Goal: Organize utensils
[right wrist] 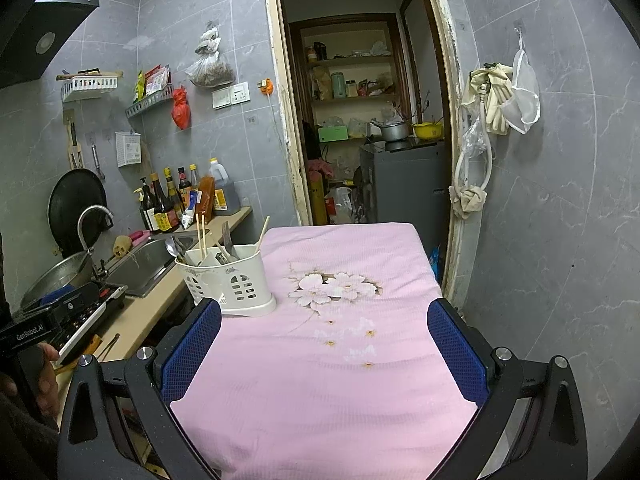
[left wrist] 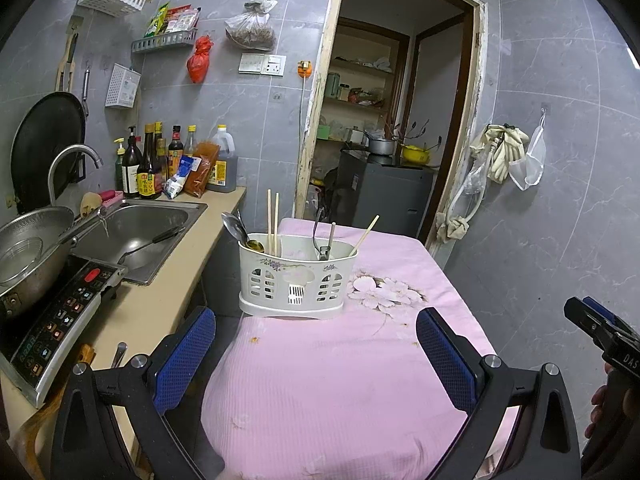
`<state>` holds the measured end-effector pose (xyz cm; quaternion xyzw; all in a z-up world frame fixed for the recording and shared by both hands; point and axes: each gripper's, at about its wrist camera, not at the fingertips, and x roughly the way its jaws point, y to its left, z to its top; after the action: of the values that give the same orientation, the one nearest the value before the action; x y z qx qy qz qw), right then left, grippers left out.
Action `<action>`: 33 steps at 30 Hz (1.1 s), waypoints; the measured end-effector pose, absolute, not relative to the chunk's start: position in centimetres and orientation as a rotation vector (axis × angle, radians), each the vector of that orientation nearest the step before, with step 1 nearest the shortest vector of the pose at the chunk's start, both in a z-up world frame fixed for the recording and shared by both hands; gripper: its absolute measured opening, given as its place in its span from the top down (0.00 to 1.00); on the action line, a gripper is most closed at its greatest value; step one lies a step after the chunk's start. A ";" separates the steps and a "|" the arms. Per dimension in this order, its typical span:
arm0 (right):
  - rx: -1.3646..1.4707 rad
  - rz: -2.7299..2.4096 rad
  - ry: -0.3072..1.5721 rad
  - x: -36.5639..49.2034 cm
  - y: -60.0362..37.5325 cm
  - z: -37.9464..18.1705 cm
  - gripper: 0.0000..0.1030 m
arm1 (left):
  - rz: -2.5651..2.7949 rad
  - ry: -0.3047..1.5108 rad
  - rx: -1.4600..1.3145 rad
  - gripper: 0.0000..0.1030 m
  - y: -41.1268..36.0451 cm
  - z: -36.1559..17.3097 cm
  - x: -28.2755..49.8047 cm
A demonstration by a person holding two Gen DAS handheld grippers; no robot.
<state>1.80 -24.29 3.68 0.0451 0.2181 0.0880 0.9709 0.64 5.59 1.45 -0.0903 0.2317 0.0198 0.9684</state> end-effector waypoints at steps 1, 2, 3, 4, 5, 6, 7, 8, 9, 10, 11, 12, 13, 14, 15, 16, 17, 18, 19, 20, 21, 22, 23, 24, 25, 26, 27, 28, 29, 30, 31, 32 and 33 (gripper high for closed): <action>0.092 0.177 0.441 1.7 -24.3 3.7 0.02 | 0.040 0.468 -0.182 0.02 5.6 1.5 0.7; 0.092 0.176 0.441 1.8 -24.3 3.7 0.02 | 0.040 0.469 -0.182 0.02 5.6 1.4 0.7; 0.092 0.176 0.441 1.8 -24.3 3.7 0.02 | 0.040 0.470 -0.181 0.02 5.6 1.4 0.7; 0.091 0.177 0.441 1.8 -24.3 3.7 0.02 | 0.039 0.469 -0.181 0.02 5.6 1.5 0.7; 0.091 0.177 0.440 1.9 -24.3 3.7 0.02 | 0.039 0.468 -0.181 0.02 5.6 1.5 0.7; 0.091 0.178 0.440 1.8 -24.3 3.7 0.02 | 0.040 0.468 -0.181 0.02 5.6 1.5 0.7; 0.091 0.178 0.440 1.9 -24.3 3.7 0.02 | 0.040 0.468 -0.182 0.02 5.6 1.4 0.7; 0.091 0.178 0.440 1.9 -24.3 3.7 0.02 | 0.040 0.469 -0.182 0.02 5.6 1.4 0.7; 0.091 0.179 0.440 1.8 -24.3 3.7 0.02 | 0.040 0.469 -0.182 0.02 5.6 1.4 0.7; 0.091 0.177 0.441 1.8 -24.2 3.7 0.02 | 0.040 0.469 -0.182 0.02 5.6 1.5 0.7; 0.092 0.178 0.441 1.7 -24.3 3.7 0.02 | 0.040 0.468 -0.181 0.02 5.6 1.5 0.7; 0.092 0.178 0.441 1.7 -24.3 3.7 0.02 | 0.040 0.468 -0.181 0.02 5.6 1.5 0.7; 0.092 0.177 0.440 1.8 -24.2 3.7 0.02 | 0.039 0.468 -0.181 0.02 5.6 1.5 0.7; 0.091 0.177 0.440 1.8 -24.2 3.7 0.02 | 0.039 0.469 -0.181 0.02 5.6 1.5 0.7; 0.091 0.177 0.440 1.7 -24.2 3.7 0.02 | 0.038 0.470 -0.181 0.02 5.6 1.4 0.7; 0.091 0.177 0.440 1.7 -24.2 3.7 0.02 | 0.040 0.470 -0.182 0.02 5.6 1.5 0.7; 0.092 0.177 0.441 1.8 -24.2 3.7 0.02 | 0.039 0.470 -0.182 0.02 5.5 1.5 0.7; 0.092 0.178 0.441 1.7 -24.2 3.7 0.02 | 0.039 0.470 -0.182 0.02 5.5 1.5 0.6; 0.092 0.177 0.441 1.8 -24.2 3.7 0.02 | 0.040 0.469 -0.181 0.02 5.5 1.5 0.7; 0.092 0.176 0.441 1.8 -24.2 3.7 0.02 | 0.040 0.469 -0.180 0.02 5.5 1.5 0.7; 0.092 0.176 0.441 1.7 -24.2 3.7 0.02 | 0.040 0.469 -0.180 0.02 5.4 1.5 0.7; 0.092 0.176 0.442 1.7 -24.2 3.7 0.02 | 0.041 0.469 -0.181 0.02 5.4 1.5 0.7; 0.092 0.177 0.441 1.8 -24.2 3.7 0.02 | 0.041 0.470 -0.181 0.02 5.4 1.5 0.7; 0.092 0.177 0.442 1.7 -24.2 3.7 0.02 | 0.042 0.469 -0.181 0.02 5.4 1.5 0.7; 0.092 0.177 0.441 1.8 -24.2 3.7 0.02 | 0.043 0.469 -0.181 0.02 5.4 1.5 0.7; 0.092 0.178 0.441 1.7 -24.2 3.7 0.02 | 0.043 0.470 -0.181 0.02 5.4 1.5 0.7; 0.092 0.179 0.441 1.7 -24.2 3.7 0.02 | 0.043 0.470 -0.181 0.02 5.4 1.5 0.6; 0.092 0.177 0.442 1.8 -24.2 3.7 0.02 | 0.043 0.469 -0.181 0.02 5.4 1.5 0.7; 0.092 0.177 0.443 1.7 -24.2 3.7 0.02 | 0.043 0.469 -0.181 0.02 5.4 1.5 0.7; 0.092 0.177 0.443 1.7 -24.2 3.7 0.02 | 0.042 0.469 -0.181 0.02 5.5 1.5 0.7; 0.092 0.176 0.441 1.7 -24.1 3.7 0.02 | 0.042 0.470 -0.180 0.02 5.5 1.5 0.7; 0.092 0.176 0.441 1.8 -24.1 3.7 0.02 | 0.042 0.470 -0.180 0.02 5.4 1.5 0.7; 0.093 0.177 0.441 1.7 -24.1 3.7 0.02 | 0.043 0.469 -0.180 0.02 5.4 1.5 0.7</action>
<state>1.65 -24.14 3.73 0.0459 0.2183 0.0876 0.9709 0.65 5.44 1.50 -0.0889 0.2322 0.0211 0.9684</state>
